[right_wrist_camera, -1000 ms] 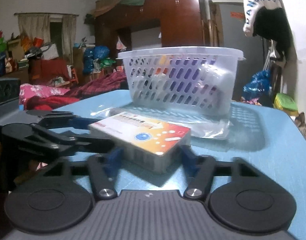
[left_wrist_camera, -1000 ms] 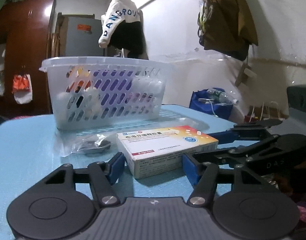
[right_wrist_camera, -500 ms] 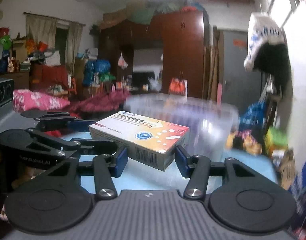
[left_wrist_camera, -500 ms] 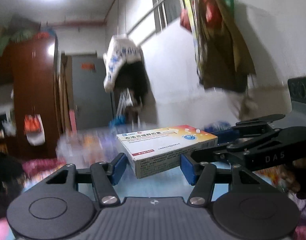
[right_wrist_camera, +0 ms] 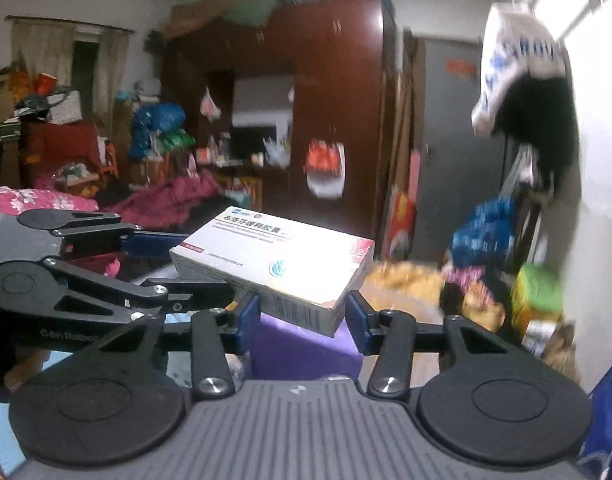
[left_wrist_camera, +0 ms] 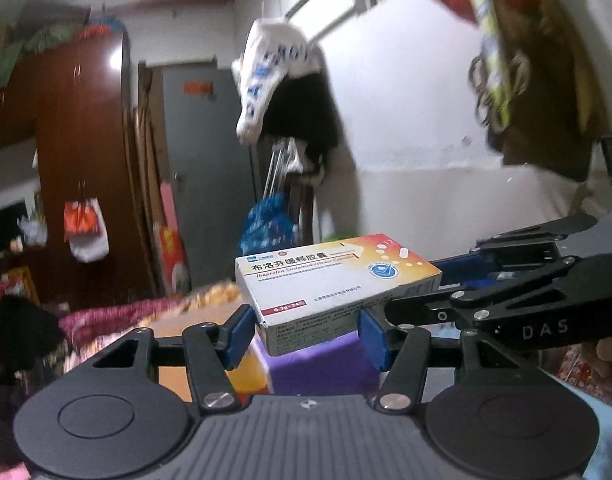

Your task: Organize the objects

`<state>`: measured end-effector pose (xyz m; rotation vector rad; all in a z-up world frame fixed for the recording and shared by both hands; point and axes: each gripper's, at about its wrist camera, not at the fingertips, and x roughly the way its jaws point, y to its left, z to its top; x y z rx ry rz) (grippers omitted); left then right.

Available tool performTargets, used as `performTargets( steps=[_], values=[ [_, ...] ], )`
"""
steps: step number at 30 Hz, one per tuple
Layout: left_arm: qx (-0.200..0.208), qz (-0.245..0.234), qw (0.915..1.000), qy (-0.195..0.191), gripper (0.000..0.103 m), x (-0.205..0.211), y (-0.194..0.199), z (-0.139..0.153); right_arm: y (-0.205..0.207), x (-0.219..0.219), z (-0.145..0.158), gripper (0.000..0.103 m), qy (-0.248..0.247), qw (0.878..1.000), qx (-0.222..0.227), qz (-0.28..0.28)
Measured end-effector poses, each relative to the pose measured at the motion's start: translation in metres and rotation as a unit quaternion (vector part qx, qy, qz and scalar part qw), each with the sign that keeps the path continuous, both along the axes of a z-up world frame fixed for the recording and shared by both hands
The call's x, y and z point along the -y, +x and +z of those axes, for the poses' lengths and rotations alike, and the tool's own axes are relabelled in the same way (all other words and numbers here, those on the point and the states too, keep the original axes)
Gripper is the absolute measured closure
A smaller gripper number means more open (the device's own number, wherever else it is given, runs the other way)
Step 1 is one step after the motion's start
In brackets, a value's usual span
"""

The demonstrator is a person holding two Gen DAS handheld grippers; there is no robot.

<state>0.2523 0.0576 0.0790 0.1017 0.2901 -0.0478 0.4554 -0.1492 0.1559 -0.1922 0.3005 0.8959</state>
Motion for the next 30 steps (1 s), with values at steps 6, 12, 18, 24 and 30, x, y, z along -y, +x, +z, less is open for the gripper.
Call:
performTargets(
  steps=[6,12,18,24,30],
  values=[
    [-0.026,0.022,0.9994,-0.007,0.043,-0.007,0.026,-0.014,0.02,-0.004,-0.016,0.058,-0.005,1.0,-0.017,-0.021],
    [0.03,0.037,0.9987,-0.019,0.018,-0.014,-0.037,-0.014,-0.017,0.029,-0.016,0.003,0.015,0.998,0.019,-0.059],
    [0.005,0.054,0.9971,-0.054,0.017,-0.026,-0.122,-0.046,-0.067,0.088,-0.053,0.0,0.057,0.996,-0.029,-0.057],
    [-0.062,0.064,0.9922,-0.087,0.017,-0.043,-0.132,-0.084,-0.078,0.095,-0.091,0.0,0.014,0.992,-0.084,-0.09],
    [-0.123,0.057,0.9857,-0.1,0.017,-0.048,-0.117,-0.113,-0.074,0.092,-0.106,0.007,-0.005,0.99,-0.124,-0.065]
  ],
)
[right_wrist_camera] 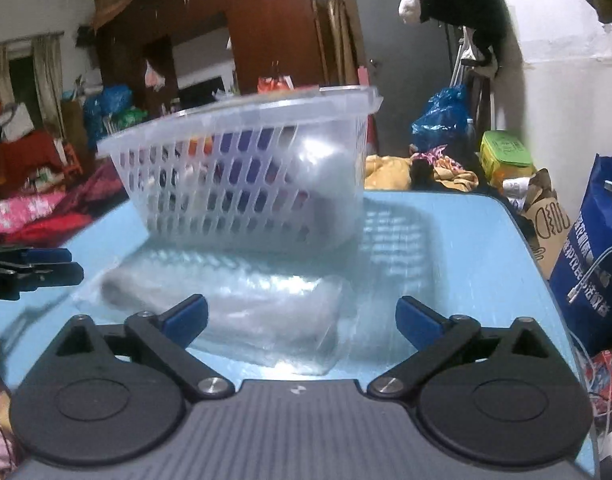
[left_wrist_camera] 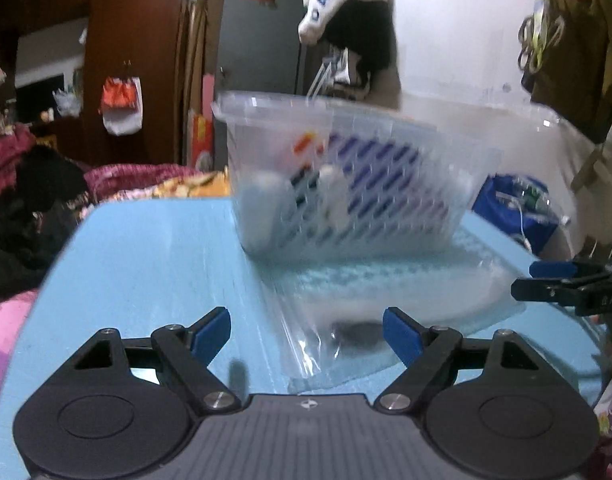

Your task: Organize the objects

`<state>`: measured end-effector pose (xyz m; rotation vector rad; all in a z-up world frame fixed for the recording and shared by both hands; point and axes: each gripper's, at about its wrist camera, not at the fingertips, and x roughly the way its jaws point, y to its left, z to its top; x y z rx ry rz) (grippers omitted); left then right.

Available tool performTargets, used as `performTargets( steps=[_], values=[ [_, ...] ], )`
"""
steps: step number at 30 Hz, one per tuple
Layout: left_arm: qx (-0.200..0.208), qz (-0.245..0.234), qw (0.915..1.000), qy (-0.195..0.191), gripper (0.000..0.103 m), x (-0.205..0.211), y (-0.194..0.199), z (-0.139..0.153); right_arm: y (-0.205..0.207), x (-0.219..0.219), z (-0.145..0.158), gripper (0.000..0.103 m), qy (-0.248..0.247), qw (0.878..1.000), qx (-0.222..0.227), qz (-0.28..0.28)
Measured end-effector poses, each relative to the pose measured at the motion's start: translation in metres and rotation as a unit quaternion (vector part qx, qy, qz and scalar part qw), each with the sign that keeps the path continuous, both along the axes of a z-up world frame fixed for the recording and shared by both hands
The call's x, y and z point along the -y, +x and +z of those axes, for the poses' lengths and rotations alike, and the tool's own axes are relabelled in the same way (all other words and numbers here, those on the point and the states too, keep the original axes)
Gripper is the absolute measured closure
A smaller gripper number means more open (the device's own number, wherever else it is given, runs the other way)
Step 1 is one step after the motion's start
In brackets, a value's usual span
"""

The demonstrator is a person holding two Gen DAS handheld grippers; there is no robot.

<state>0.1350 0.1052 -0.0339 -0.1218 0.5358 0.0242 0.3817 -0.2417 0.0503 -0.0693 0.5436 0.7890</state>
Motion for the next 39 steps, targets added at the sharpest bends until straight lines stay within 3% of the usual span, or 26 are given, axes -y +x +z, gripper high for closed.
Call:
performTargets(
  steps=[3,7,11,14,18,19,24,32,35,39],
  values=[
    [-0.01,-0.008,0.9999,-0.006,0.018,0.0,0.0,-0.003,-0.002,-0.004,0.0,0.012,-0.015,1.0,0.001,0.011],
    [-0.035,-0.015,0.9992,0.008,0.02,0.012,0.008,-0.004,0.001,-0.011,-0.008,0.034,-0.037,0.999,-0.011,0.019],
    [-0.043,-0.012,0.9987,0.025,0.022,0.024,0.014,-0.004,0.003,-0.017,-0.01,0.037,-0.047,0.999,-0.016,0.024],
    [-0.044,-0.008,0.9974,0.058,0.037,0.037,0.015,-0.005,0.0,-0.022,-0.01,0.042,-0.059,0.998,-0.005,0.025],
    [-0.032,-0.006,0.997,0.071,0.061,0.045,0.01,-0.005,-0.007,-0.021,-0.011,0.069,-0.065,0.998,0.01,0.024],
    [-0.028,-0.002,0.9971,0.071,0.068,0.045,0.009,-0.005,-0.007,-0.02,-0.011,0.079,-0.063,0.998,0.011,0.022],
    [0.004,-0.003,0.9987,0.05,0.078,0.041,-0.005,-0.005,-0.016,-0.021,-0.011,0.084,-0.066,0.997,0.023,0.028],
    [0.09,-0.021,0.9946,0.046,0.081,0.044,-0.036,0.0,-0.035,-0.002,-0.002,0.088,-0.018,0.999,0.046,0.024],
    [0.131,-0.023,0.9896,0.056,0.082,0.05,-0.055,0.02,-0.051,0.008,0.021,0.089,0.008,0.997,0.073,0.026],
    [0.183,-0.028,0.9801,0.071,0.086,0.051,-0.063,0.072,-0.065,0.015,0.072,0.09,0.038,0.991,0.125,0.026]
  ],
)
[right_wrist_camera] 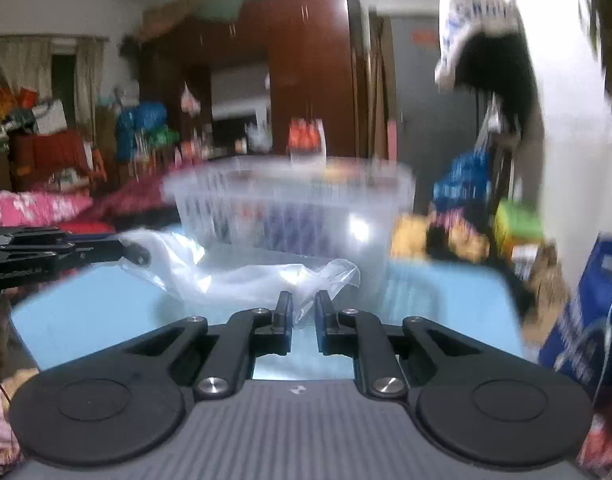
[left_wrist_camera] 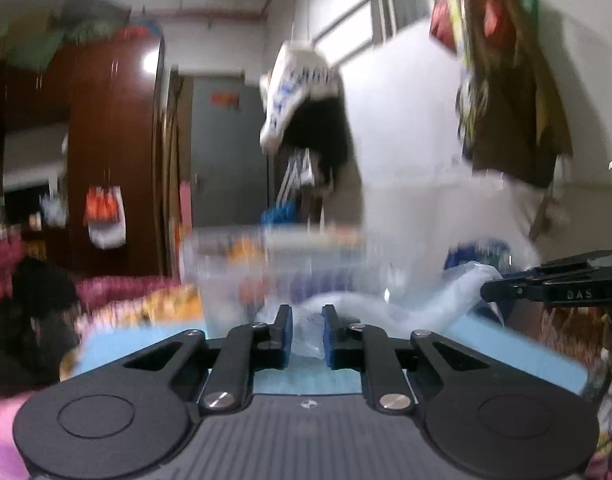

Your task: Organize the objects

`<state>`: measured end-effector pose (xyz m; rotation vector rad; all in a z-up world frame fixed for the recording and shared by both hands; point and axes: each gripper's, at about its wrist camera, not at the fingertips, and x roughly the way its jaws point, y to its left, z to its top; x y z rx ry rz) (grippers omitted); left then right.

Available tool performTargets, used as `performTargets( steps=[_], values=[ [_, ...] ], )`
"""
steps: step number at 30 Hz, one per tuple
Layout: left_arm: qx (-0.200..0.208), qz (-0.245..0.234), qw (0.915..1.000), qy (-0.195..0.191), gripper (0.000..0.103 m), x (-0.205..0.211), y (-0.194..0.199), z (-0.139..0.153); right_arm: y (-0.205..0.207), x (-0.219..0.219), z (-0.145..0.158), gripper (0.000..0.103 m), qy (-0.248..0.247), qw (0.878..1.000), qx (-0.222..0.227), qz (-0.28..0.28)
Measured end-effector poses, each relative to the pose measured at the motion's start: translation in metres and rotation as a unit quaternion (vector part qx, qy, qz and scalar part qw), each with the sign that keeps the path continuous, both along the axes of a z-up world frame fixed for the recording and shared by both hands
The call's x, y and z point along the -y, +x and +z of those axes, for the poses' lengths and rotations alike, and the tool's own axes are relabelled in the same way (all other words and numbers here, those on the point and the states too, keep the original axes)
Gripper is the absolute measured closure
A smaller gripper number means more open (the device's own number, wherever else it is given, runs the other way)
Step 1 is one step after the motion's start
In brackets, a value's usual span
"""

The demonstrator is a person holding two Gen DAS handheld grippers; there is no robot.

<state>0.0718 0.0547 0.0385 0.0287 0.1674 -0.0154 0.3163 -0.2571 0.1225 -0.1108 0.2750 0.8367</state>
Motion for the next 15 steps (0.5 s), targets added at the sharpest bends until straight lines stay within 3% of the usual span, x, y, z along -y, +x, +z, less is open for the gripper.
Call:
performTargets(
  steps=[4,7,11,15],
  values=[
    [0.03,0.012,0.9993,0.02,0.088,-0.004,0.031,0.061,0.014,-0.014,0.059,0.09,0.022,0.999,0.036,-0.003],
    [0.018,0.015,0.9993,0.028,0.091,-0.01,0.073,0.083,0.042,-0.044,0.087,0.091,0.021,0.999,0.034,0.003],
    [-0.017,0.035,0.9992,0.012,0.092,-0.025,0.126,0.085,0.084,-0.079,0.089,0.092,0.009,1.0,0.013,-0.005],
    [-0.049,0.049,0.9976,0.001,0.092,-0.037,0.153,0.065,0.113,-0.094,0.058,0.094,-0.023,0.999,-0.026,-0.021]
  ],
)
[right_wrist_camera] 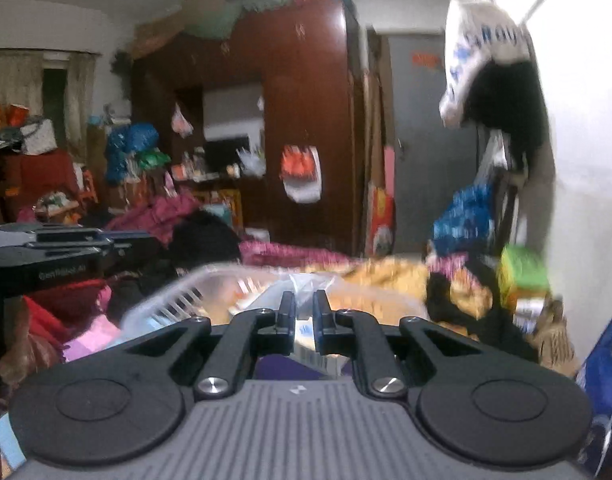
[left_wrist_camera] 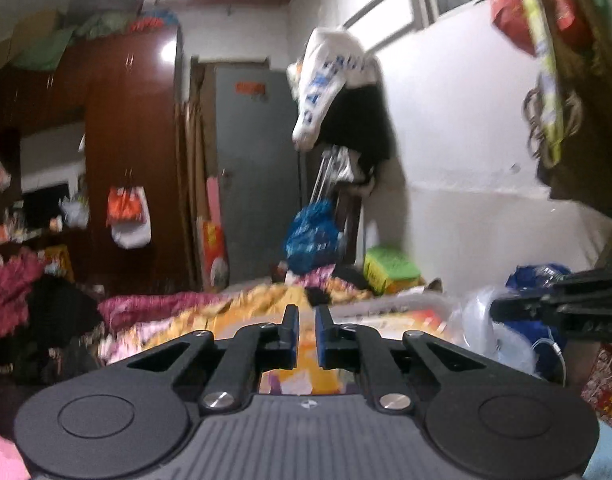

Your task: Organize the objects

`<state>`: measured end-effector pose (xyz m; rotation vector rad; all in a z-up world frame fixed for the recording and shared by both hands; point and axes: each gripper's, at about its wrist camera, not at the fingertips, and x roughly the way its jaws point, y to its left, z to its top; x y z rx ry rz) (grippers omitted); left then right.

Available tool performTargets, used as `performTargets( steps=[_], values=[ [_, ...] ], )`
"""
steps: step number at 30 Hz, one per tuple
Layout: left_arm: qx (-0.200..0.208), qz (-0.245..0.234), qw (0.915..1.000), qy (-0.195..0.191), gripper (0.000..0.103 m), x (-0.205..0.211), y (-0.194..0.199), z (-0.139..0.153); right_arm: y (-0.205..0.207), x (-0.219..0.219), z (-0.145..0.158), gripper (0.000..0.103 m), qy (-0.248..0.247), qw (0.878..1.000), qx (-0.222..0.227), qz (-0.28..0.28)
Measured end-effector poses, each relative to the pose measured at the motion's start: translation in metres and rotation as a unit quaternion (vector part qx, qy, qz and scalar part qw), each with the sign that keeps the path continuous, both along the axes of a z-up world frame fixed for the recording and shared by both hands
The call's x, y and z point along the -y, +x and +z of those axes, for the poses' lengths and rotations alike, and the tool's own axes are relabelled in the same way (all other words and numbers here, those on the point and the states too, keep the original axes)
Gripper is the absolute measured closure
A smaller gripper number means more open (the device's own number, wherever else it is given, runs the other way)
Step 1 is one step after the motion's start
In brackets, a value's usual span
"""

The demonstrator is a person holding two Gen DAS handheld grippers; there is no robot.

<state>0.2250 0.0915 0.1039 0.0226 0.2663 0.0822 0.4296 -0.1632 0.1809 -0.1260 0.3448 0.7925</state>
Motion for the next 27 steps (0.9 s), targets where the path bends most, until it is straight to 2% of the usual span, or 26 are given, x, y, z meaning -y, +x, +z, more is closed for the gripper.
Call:
performTargets(
  steps=[2,5,9,15,17,19,22,24,25,27],
  values=[
    [-0.002,-0.002,1.0,-0.009,0.091,-0.004,-0.003,-0.009,0.014,-0.005,-0.014,0.095,-0.01,1.0,-0.014,-0.004],
    [0.005,-0.005,0.9999,-0.013,0.091,-0.007,-0.011,-0.013,0.019,-0.007,-0.01,0.096,-0.01,1.0,-0.019,-0.002],
    [0.003,-0.019,0.9998,-0.01,0.091,-0.002,-0.016,-0.013,0.007,-0.014,0.011,0.096,-0.018,1.0,0.005,-0.003],
    [0.011,-0.088,0.996,-0.011,0.085,0.022,-0.029,-0.029,-0.017,-0.021,0.033,0.097,-0.022,0.998,0.051,0.002],
    [0.016,-0.103,0.9945,-0.013,0.077,0.031,-0.035,-0.039,-0.028,-0.02,0.038,0.097,-0.026,0.998,0.063,0.003],
    [0.02,-0.125,0.9918,-0.018,0.054,0.042,-0.043,-0.053,-0.035,-0.017,0.042,0.097,-0.024,0.997,0.072,0.002],
    [0.017,-0.135,0.9907,0.001,0.033,0.062,-0.045,-0.073,-0.04,-0.011,0.05,0.097,-0.016,0.997,0.079,0.003],
    [0.006,-0.125,0.9919,0.024,0.03,0.074,-0.037,-0.085,-0.043,-0.007,0.054,0.097,-0.015,0.996,0.084,0.004],
    [0.017,-0.115,0.992,0.05,0.027,0.083,-0.036,-0.087,-0.043,-0.006,0.055,0.097,-0.014,0.996,0.085,0.004],
    [0.005,-0.09,0.9918,0.091,0.027,0.102,-0.033,-0.088,-0.043,-0.002,0.057,0.097,-0.012,0.996,0.087,0.004]
  ],
)
